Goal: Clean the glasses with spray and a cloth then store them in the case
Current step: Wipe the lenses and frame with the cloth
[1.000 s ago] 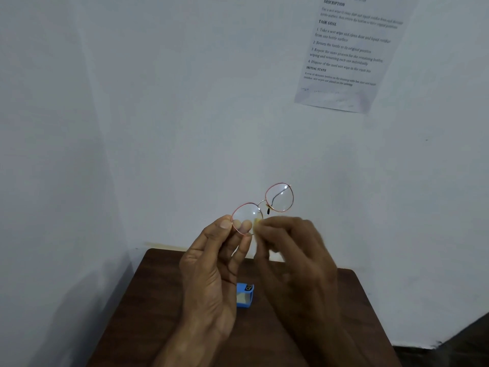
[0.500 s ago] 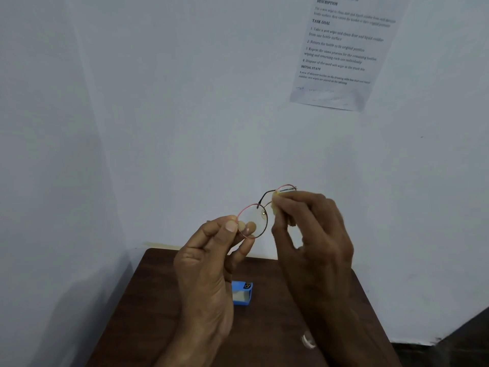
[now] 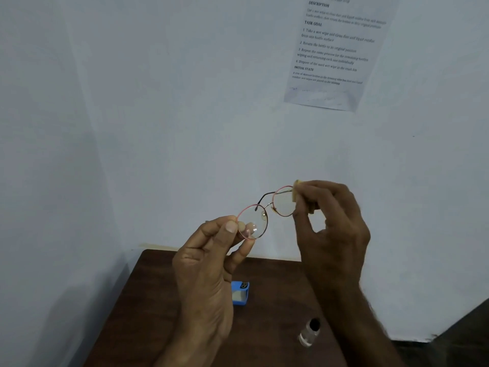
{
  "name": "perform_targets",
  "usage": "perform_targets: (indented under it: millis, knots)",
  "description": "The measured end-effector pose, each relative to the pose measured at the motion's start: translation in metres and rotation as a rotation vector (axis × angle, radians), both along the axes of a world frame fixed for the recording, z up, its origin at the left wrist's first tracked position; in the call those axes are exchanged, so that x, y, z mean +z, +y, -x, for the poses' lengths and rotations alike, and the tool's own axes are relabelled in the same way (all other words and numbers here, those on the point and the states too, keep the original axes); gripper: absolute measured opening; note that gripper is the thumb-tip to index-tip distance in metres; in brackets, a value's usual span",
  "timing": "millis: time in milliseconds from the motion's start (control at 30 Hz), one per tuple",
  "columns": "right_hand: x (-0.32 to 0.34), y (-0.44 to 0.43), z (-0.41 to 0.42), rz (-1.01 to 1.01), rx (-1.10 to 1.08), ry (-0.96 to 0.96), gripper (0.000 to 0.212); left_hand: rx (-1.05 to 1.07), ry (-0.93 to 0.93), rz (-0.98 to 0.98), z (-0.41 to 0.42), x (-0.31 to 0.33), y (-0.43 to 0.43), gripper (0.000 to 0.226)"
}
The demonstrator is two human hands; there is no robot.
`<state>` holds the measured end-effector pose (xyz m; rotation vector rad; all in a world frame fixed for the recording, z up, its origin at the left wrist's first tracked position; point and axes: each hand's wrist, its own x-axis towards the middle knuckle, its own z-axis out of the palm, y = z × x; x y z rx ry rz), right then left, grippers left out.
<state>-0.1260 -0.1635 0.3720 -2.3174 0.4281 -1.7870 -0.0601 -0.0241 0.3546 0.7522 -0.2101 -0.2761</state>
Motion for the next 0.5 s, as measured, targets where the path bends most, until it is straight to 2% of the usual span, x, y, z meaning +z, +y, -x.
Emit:
perform_targets:
  millis: [200,367,500]
  knots:
    - [-0.012,0.028,0.000,0.122,0.133,0.081,0.013,0.010,0.016,-0.003,-0.001,-0.002,-0.003,0.023]
    - [-0.004,0.012,-0.002,0.012,0.050,0.035,0.015,-0.010,-0.003,-0.016,0.001,-0.006,-0.004,0.022]
    - [-0.010,0.039,0.000,0.091,0.190,0.086,0.013,0.000,-0.030,-0.058,-0.002,-0.008,-0.007,0.022]
